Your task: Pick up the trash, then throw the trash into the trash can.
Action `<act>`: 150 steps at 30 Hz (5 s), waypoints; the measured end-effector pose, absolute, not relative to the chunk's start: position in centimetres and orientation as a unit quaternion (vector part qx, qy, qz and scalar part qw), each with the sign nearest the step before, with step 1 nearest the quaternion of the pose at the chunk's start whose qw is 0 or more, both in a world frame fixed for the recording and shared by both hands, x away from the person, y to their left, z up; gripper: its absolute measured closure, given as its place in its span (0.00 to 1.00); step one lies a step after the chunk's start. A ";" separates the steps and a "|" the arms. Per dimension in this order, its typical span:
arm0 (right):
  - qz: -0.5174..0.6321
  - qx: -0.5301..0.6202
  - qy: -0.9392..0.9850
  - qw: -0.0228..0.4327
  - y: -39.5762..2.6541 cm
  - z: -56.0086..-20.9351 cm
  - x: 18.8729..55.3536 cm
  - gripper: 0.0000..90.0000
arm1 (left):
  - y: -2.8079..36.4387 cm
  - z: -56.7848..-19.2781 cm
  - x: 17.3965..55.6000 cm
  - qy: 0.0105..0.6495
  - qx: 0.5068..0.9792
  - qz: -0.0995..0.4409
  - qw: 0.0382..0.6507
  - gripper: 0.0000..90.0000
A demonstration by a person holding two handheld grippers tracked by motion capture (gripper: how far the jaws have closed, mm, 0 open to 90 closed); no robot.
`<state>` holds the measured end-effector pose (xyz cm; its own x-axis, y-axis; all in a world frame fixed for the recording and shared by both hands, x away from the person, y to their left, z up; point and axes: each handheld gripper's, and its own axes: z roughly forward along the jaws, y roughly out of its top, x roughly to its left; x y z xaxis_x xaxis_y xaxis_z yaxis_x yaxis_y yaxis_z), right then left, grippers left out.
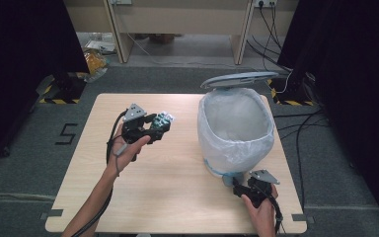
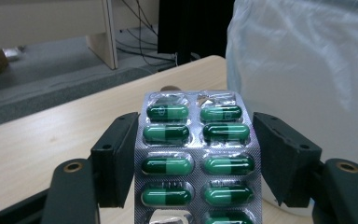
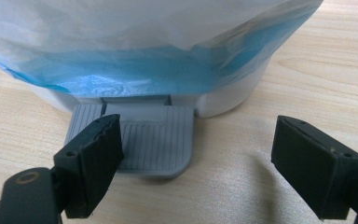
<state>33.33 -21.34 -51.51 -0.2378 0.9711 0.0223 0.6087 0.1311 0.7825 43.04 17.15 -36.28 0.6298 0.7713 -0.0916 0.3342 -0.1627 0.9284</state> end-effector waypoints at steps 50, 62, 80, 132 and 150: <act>0.347 0.559 0.705 0.263 -21.3 -51.5 33.3 0.19 | 12.0 -28.5 41.0 0.292 0.738 0.193 0.577 0.38; 0.347 0.560 0.705 0.263 -21.3 -51.5 33.3 0.19 | 8.1 -27.6 40.7 0.264 0.750 0.190 0.576 0.38; 0.347 0.559 0.705 0.263 -21.3 -51.5 33.3 0.19 | 2.9 -27.7 41.6 0.251 0.757 0.196 0.570 0.38; 0.347 0.560 0.705 0.262 -21.3 -51.5 33.3 0.19 | 2.9 -28.6 41.8 0.249 0.772 0.207 0.547 0.26; 0.347 0.559 0.706 0.262 -21.3 -51.5 33.3 0.19 | 12.0 -31.6 42.9 0.315 0.748 0.220 0.541 0.25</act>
